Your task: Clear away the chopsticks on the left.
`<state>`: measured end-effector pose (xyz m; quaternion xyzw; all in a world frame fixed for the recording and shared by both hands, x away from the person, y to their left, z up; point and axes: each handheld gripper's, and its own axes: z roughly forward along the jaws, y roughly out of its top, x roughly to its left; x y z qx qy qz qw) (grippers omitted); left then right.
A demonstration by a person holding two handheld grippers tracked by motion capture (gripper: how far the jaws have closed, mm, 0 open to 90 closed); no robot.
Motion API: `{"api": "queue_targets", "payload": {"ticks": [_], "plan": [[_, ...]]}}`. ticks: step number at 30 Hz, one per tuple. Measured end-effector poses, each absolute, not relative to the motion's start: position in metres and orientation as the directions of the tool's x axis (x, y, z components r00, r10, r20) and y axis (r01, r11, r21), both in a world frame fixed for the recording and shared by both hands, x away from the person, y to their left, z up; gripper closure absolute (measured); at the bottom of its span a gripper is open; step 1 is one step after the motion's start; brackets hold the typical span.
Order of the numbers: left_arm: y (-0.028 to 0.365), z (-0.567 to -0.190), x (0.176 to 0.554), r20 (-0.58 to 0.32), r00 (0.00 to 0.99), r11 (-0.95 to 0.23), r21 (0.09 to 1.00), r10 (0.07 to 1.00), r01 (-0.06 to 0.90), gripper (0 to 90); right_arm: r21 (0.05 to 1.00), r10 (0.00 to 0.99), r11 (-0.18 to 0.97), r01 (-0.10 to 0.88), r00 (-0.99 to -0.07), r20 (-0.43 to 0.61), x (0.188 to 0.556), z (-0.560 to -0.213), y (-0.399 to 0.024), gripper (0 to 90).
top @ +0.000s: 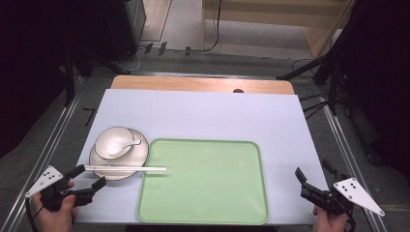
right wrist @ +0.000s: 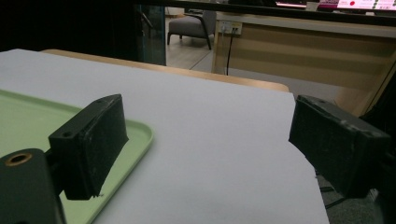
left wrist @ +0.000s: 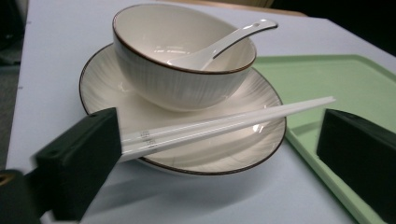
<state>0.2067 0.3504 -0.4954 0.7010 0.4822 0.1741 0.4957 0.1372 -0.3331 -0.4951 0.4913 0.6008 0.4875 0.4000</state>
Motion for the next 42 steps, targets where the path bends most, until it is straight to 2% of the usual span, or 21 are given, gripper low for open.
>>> {"api": "queue_targets", "payload": {"ticks": [1, 2, 3, 4, 5, 6, 12, 14, 19, 31, 42], "plan": [[0.350, -0.495, 0.207, -0.234, 0.474, -0.043, 0.863, 0.849, 0.503, 33.0, 0.979, 0.980, 0.042, 0.200, -0.197, -0.002, 0.137, -0.495, -0.333, 11.4], [0.349, -0.494, 0.207, -0.244, 0.482, -0.040, 0.861, 0.842, 0.507, 33.0, 0.978, 0.981, 0.033, 0.208, -0.194, 0.009, 0.138, -0.496, -0.333, 11.4], [0.346, -0.493, 0.207, -0.259, 0.485, -0.032, 0.857, 0.835, 0.514, 42.4, 0.976, 0.982, 0.032, 0.215, -0.191, 0.009, 0.138, -0.496, -0.334, 11.5], [0.344, -0.493, 0.207, -0.267, 0.492, -0.035, 0.852, 0.829, 0.522, 71.7, 0.975, 0.983, 0.026, 0.222, -0.185, 0.016, 0.139, -0.497, -0.333, 12.0], [0.342, -0.492, 0.207, -0.269, 0.499, -0.044, 0.847, 0.823, 0.529, 71.7, 0.975, 0.983, 0.026, 0.222, -0.185, 0.016, 0.139, -0.497, -0.333, 12.0], [0.339, -0.492, 0.206, -0.271, 0.512, -0.051, 0.847, 0.815, 0.529, 82.5, 0.974, 0.982, 0.031, 0.223, -0.190, 0.012, 0.139, -0.497, -0.333, 12.1], [0.303, -0.495, 0.211, -0.233, 0.562, -0.155, 0.816, 0.794, 0.557, 83.4, 0.975, 0.982, 0.045, 0.219, -0.190, -0.002, 0.139, -0.497, -0.329, 12.2], [0.291, -0.496, 0.214, -0.218, 0.583, -0.189, 0.809, 0.783, 0.557, 90.0, 0.973, 0.981, 0.053, 0.223, -0.195, -0.009, 0.140, -0.498, -0.328, 12.1], [0.266, -0.501, 0.224, -0.190, 0.603, -0.261, 0.773, 0.775, 0.579, 90.0, 0.970, 0.980, 0.058, 0.237, -0.199, -0.010, 0.142, -0.500, -0.327, 12.7], [0.242, -0.501, 0.243, -0.131, 0.589, -0.297, 0.765, 0.797, 0.572, 90.0, 0.967, 0.978, 0.063, 0.247, -0.208, -0.010, 0.142, -0.501, -0.326, 12.8], [0.230, -0.500, 0.266, -0.138, 0.557, -0.274, 0.759, 0.819, 0.591, 90.0, 0.962, 0.975, 0.076, 0.261, -0.220, -0.018, 0.144, -0.503, -0.323, 12.8]]}}
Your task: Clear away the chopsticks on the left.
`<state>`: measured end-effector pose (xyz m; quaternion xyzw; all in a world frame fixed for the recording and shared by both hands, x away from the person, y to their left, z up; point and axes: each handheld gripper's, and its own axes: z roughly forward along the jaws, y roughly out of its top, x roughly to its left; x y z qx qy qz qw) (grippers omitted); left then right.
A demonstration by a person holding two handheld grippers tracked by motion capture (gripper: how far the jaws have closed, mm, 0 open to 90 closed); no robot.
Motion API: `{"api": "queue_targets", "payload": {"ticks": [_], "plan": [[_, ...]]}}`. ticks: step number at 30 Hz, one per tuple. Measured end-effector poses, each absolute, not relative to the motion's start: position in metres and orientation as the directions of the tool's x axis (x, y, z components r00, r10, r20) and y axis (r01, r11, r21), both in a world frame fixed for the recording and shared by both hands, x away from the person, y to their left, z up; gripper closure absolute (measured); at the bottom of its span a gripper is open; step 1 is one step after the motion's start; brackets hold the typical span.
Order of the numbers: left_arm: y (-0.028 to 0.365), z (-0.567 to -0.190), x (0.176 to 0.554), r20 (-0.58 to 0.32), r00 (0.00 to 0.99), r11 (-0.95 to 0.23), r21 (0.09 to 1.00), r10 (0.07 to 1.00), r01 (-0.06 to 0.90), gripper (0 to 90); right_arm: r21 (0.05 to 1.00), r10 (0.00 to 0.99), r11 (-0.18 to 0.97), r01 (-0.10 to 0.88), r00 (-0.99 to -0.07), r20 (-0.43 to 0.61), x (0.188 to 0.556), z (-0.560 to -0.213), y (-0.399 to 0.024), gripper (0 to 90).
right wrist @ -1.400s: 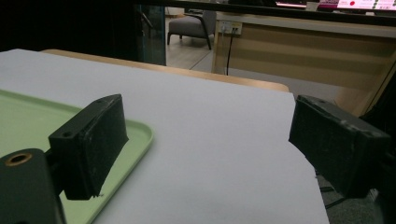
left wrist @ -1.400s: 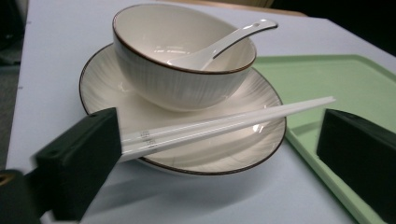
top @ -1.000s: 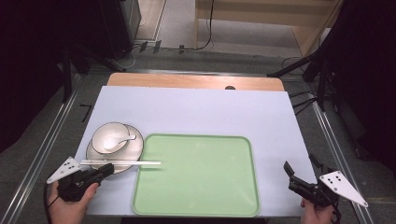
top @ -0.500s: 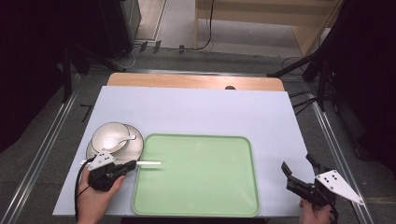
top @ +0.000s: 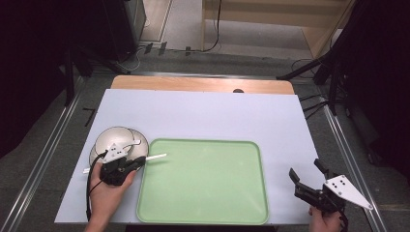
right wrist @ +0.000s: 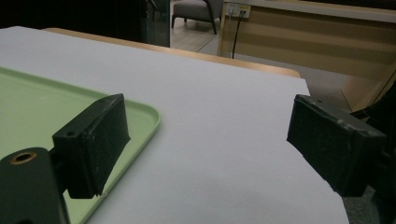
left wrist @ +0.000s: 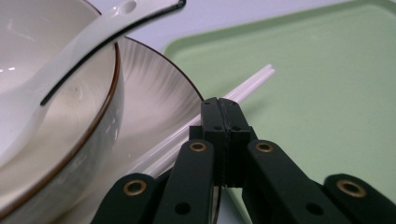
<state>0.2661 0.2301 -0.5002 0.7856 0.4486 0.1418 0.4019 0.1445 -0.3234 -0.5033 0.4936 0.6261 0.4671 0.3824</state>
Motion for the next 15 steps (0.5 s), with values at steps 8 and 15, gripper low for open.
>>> {"api": "queue_targets", "payload": {"ticks": [8, 15], "plan": [[0.224, -0.499, 0.280, -0.129, 0.514, -0.255, 0.752, 0.848, 0.608, 90.0, 0.960, 0.976, 0.079, 0.268, -0.217, -0.020, 0.146, -0.504, -0.323, 12.8], [0.216, -0.501, 0.286, -0.076, 0.485, -0.274, 0.744, 0.871, 0.609, 90.0, 0.959, 0.974, 0.087, 0.271, -0.227, -0.024, 0.146, -0.505, -0.321, 12.8]]}}
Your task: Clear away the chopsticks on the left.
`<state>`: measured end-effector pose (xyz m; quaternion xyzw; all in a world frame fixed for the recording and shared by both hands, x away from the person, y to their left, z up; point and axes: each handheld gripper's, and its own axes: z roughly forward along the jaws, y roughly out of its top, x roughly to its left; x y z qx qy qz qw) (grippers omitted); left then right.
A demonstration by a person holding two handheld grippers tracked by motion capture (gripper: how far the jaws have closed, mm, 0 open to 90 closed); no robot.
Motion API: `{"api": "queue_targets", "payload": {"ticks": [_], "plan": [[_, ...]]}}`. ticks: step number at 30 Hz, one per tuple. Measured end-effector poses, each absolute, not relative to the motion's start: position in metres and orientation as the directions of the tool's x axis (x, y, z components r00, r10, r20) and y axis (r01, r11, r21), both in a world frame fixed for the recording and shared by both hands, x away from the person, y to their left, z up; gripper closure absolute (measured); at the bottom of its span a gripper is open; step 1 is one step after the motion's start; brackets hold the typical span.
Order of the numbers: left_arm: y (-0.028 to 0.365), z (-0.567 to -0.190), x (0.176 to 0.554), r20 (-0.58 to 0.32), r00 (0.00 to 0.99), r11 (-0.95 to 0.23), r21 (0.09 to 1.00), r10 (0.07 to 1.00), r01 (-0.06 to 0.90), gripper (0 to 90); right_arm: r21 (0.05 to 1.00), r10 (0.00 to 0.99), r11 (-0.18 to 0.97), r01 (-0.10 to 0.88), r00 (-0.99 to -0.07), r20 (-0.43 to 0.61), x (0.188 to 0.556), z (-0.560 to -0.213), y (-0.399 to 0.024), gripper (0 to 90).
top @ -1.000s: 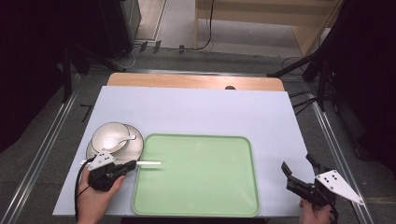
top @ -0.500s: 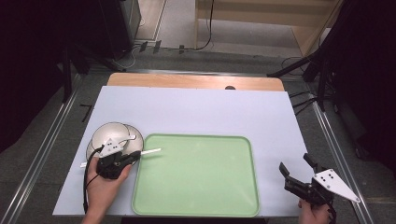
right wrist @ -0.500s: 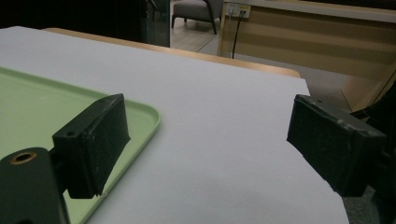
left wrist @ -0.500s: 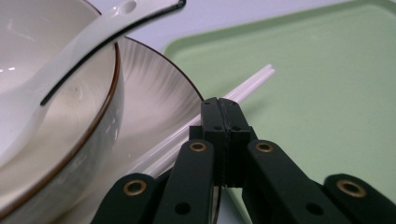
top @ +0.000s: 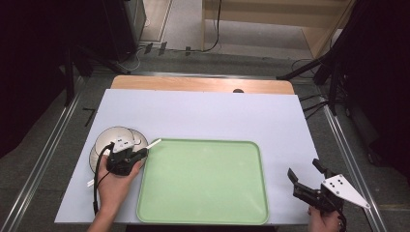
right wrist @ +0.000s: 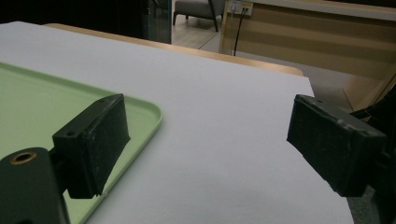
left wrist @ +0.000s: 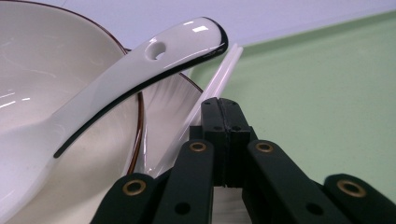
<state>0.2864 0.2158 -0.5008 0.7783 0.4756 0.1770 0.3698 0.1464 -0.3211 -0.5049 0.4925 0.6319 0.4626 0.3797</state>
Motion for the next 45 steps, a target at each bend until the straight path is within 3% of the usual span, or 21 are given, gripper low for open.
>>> {"api": "queue_targets", "payload": {"ticks": [3, 10, 17, 25, 41, 45], "plan": [[0.219, -0.496, 0.282, -0.085, 0.498, -0.273, 0.752, 0.863, 0.600, 90.0, 0.957, 0.973, 0.088, 0.277, -0.232, -0.022, 0.148, -0.506, -0.320, 12.8], [0.269, -0.476, 0.258, -0.164, 0.576, -0.263, 0.767, 0.801, 0.585, 76.5, 0.954, 0.969, 0.099, 0.282, -0.247, -0.027, 0.148, -0.506, -0.319, 12.8], [0.304, -0.470, 0.249, -0.148, 0.598, -0.304, 0.751, 0.788, 0.587, 77.7, 0.952, 0.966, 0.114, 0.283, -0.257, -0.040, 0.149, -0.507, -0.320, 12.8], [0.303, -0.478, 0.250, -0.065, 0.600, -0.395, 0.696, 0.797, 0.600, 77.5, 0.952, 0.963, 0.131, 0.278, -0.263, -0.056, 0.148, -0.505, -0.316, 12.9], [0.291, -0.490, 0.255, -0.059, 0.628, -0.453, 0.641, 0.776, 0.620, 77.6, 0.952, 0.966, 0.117, 0.283, -0.254, -0.043, 0.148, -0.506, -0.319, 12.8], [0.285, -0.495, 0.257, -0.056, 0.648, -0.476, 0.631, 0.759, 0.612, 81.3, 0.951, 0.964, 0.120, 0.285, -0.261, -0.043, 0.149, -0.507, -0.318, 12.8]]}}
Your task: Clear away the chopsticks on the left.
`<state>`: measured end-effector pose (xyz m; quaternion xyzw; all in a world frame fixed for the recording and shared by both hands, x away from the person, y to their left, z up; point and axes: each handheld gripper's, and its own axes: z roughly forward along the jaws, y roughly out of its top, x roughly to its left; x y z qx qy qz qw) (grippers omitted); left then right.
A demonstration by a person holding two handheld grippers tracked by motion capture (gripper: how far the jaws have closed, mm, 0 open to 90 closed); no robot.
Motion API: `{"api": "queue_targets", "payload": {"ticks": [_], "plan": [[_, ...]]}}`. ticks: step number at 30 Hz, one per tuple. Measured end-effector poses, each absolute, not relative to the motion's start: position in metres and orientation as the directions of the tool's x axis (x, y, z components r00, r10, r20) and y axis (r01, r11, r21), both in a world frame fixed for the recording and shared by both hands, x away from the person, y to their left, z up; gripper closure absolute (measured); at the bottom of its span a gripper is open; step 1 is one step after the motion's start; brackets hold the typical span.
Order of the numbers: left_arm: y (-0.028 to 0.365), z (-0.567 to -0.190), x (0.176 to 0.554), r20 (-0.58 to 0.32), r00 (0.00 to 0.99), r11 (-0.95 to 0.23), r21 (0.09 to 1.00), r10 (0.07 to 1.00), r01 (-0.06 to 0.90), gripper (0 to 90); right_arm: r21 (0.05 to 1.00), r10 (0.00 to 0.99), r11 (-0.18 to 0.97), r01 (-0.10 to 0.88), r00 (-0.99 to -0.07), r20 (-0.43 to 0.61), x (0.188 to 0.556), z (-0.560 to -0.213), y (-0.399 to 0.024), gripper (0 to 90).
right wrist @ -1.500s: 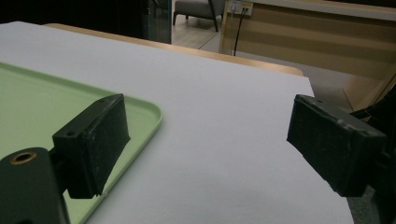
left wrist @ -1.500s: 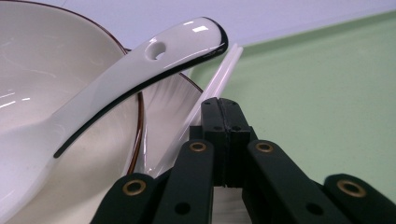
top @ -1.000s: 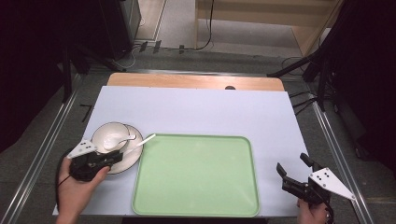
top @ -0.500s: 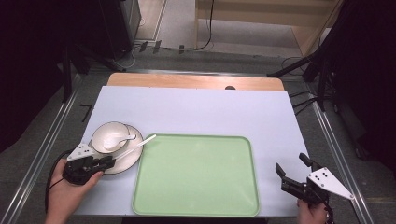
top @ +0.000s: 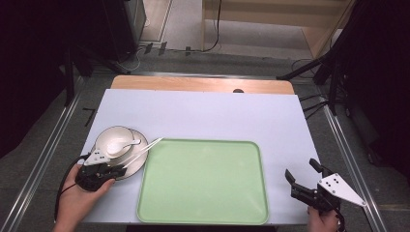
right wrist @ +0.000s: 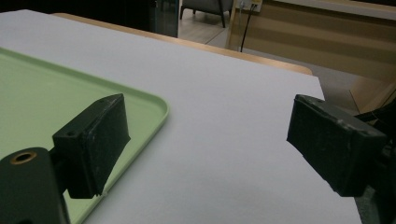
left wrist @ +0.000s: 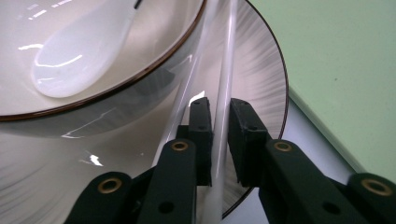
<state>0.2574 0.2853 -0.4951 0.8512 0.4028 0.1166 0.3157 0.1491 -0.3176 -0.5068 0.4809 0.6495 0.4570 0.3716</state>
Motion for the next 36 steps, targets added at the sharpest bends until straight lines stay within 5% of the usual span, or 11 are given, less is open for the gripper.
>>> {"api": "queue_targets", "payload": {"ticks": [13, 25, 36], "plan": [[0.269, -0.478, 0.243, -0.075, 0.670, -0.442, 0.697, 0.738, 0.565, 84.7, 0.953, 0.965, 0.116, 0.279, -0.258, -0.042, 0.149, -0.507, -0.320, 12.8], [0.202, -0.491, 0.226, -0.178, 0.646, -0.392, 0.667, 0.742, 0.634, 84.6, 0.955, 0.966, 0.113, 0.275, -0.254, -0.041, 0.148, -0.506, -0.322, 12.8], [0.183, -0.514, 0.223, -0.199, 0.572, -0.347, 0.624, 0.796, 0.700, 84.3, 0.956, 0.967, 0.107, 0.274, -0.253, -0.036, 0.148, -0.506, -0.323, 12.9]]}}
